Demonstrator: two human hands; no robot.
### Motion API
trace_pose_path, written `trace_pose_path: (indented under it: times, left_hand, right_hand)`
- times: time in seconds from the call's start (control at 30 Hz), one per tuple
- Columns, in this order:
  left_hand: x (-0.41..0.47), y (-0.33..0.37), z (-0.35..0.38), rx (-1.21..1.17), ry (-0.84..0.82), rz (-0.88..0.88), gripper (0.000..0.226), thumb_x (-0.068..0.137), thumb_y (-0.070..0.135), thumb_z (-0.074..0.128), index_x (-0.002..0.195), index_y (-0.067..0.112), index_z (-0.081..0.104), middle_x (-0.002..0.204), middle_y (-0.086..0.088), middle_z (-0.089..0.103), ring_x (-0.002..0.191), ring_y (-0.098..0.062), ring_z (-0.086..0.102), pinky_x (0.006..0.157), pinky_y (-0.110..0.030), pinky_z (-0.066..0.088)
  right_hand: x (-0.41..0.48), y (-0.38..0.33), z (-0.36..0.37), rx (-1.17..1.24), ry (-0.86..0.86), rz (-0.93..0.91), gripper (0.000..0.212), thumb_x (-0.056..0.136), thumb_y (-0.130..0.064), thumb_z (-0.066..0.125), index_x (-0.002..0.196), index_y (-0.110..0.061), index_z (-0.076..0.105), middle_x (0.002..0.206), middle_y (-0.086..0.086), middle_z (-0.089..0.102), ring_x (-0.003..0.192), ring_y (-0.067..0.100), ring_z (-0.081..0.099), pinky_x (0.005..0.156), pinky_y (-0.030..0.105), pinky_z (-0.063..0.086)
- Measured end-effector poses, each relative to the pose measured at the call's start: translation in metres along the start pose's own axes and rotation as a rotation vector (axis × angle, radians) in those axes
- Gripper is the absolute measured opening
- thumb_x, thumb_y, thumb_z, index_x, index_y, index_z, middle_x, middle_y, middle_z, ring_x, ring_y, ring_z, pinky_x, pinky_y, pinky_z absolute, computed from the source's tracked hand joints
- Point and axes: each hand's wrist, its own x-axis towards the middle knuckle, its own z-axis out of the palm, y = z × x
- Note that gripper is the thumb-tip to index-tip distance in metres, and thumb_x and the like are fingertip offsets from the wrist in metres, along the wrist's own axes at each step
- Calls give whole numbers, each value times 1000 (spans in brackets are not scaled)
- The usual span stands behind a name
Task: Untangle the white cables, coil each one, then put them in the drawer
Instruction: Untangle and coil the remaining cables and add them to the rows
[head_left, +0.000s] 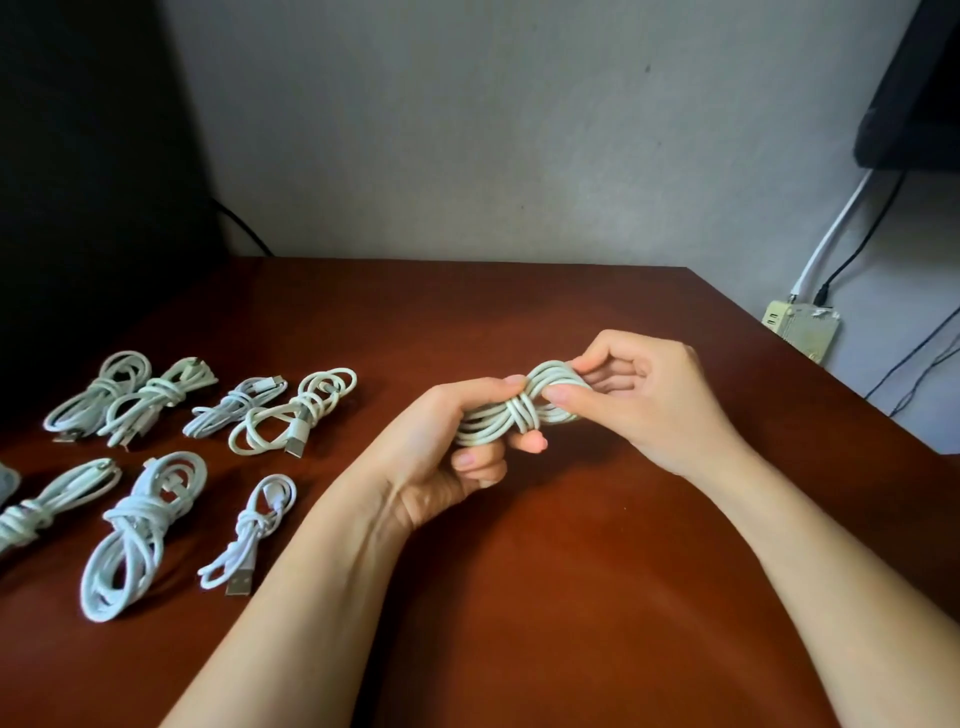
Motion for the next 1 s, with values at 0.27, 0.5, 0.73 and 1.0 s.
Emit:
trace_pose_path:
  times: [0.27, 0.5, 0.73, 1.0]
  left_hand:
    - [1, -1, 2, -8, 45, 29, 26, 94, 18, 45, 85, 6, 66, 62, -15, 63, 28, -5, 21, 41, -19, 16]
    - [1, -3, 4, -35, 51, 48, 21, 94, 19, 47, 88, 7, 64, 62, -14, 63, 30, -6, 23, 41, -18, 18]
    - [3, -4, 4, -59, 34, 83, 22, 95, 20, 47, 82, 11, 63, 61, -13, 60, 30, -5, 23, 43, -18, 17]
    - [3, -3, 4, -149, 28, 29, 22, 93, 20, 48, 80, 8, 61, 60, -15, 61, 28, -3, 22, 38, -15, 19]
  right_hand:
    - [3, 1, 2, 166, -81, 125, 17, 74, -9, 75, 85, 0, 67, 78, 5, 74, 68, 13, 71, 61, 19, 54]
    - [4, -2, 0, 176, -95, 155, 7, 79, -9, 72, 83, -10, 66, 70, -3, 73, 66, 6, 68, 60, 16, 52]
    - [2, -5, 2, 168, -163, 175, 12, 88, -13, 62, 98, -13, 68, 89, 6, 73, 81, 10, 69, 68, 19, 55]
    - [3, -6, -1, 153, -199, 161, 23, 82, -30, 60, 100, -18, 67, 94, 2, 71, 85, 9, 68, 66, 20, 54]
